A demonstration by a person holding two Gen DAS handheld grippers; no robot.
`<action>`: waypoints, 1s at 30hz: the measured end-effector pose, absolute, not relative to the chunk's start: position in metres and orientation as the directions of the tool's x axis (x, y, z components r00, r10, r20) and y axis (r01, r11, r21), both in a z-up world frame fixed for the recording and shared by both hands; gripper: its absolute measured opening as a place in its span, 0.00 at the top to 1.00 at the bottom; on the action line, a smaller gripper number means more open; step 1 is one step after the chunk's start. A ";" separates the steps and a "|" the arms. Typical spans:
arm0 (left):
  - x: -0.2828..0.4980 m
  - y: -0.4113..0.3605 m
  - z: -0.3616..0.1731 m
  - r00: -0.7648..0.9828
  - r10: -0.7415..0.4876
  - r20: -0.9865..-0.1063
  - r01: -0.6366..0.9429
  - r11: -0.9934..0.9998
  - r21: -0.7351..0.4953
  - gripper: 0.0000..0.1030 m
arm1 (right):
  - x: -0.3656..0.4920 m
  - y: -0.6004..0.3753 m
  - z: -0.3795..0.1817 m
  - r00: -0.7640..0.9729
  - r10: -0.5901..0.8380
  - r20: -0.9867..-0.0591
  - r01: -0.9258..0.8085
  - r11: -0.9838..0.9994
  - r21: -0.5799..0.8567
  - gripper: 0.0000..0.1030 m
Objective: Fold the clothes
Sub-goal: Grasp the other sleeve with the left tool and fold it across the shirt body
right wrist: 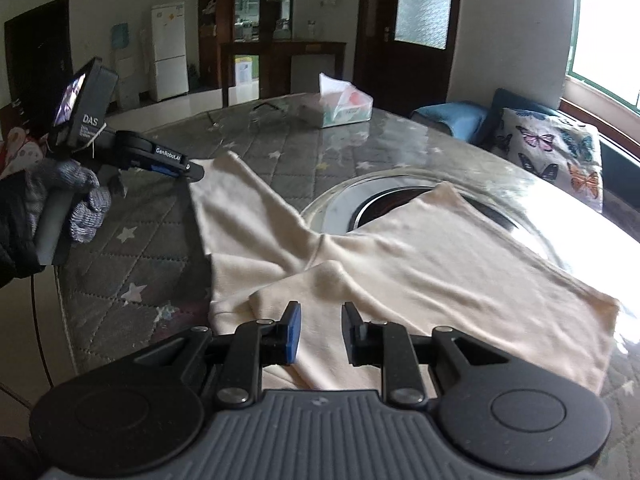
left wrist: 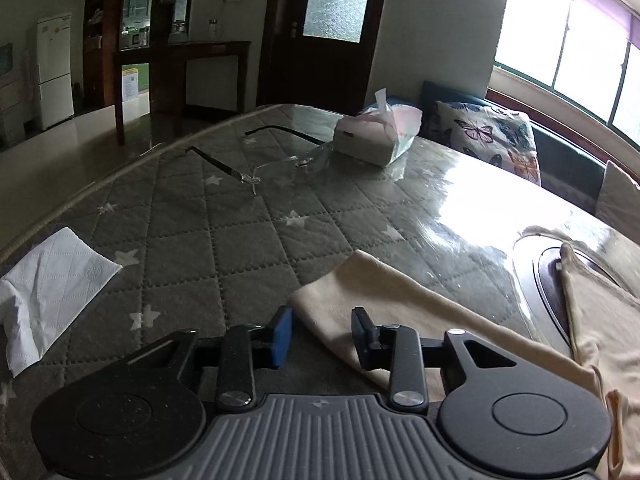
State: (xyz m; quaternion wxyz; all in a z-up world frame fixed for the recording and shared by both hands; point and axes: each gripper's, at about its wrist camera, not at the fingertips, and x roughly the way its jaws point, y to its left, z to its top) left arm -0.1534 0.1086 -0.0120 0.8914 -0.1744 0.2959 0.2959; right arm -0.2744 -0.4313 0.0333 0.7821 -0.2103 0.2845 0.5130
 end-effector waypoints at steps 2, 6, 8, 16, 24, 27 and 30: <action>-0.152 0.110 -0.014 0.655 0.422 -0.627 -0.629 0.764 -0.142 0.90 | -0.274 -0.438 0.036 0.324 0.683 -0.655 -0.916 0.398 -0.038 0.79; -0.154 0.105 -0.001 0.690 0.404 -0.601 -0.607 0.775 -0.177 0.95 | -0.273 -0.454 0.040 0.348 0.679 -0.646 -0.903 0.427 -0.038 0.79; -0.154 0.089 0.015 0.725 0.391 -0.567 -0.567 0.806 -0.170 0.95 | -0.271 -0.464 0.042 0.364 0.676 -0.641 -0.893 0.449 -0.033 0.79; -0.142 -0.009 0.077 0.880 0.183 -0.438 -0.276 0.948 -0.159 0.95 | -0.257 -0.509 0.042 0.435 0.651 -0.622 -0.828 0.561 0.008 0.79; -0.120 -0.113 0.098 0.919 -0.123 -0.375 0.076 0.988 -0.137 0.95 | -0.245 -0.547 0.037 0.491 0.618 -0.614 -0.764 0.644 0.037 0.79; -0.111 -0.146 0.088 0.890 -0.215 -0.403 0.176 0.975 -0.132 0.95 | -0.241 -0.558 0.035 0.503 0.611 -0.612 -0.743 0.667 0.055 0.79; -0.108 -0.170 0.073 0.846 -0.279 -0.454 0.250 0.960 -0.125 0.91 | -0.238 -0.566 0.032 0.513 0.600 -0.614 -0.725 0.686 0.064 0.79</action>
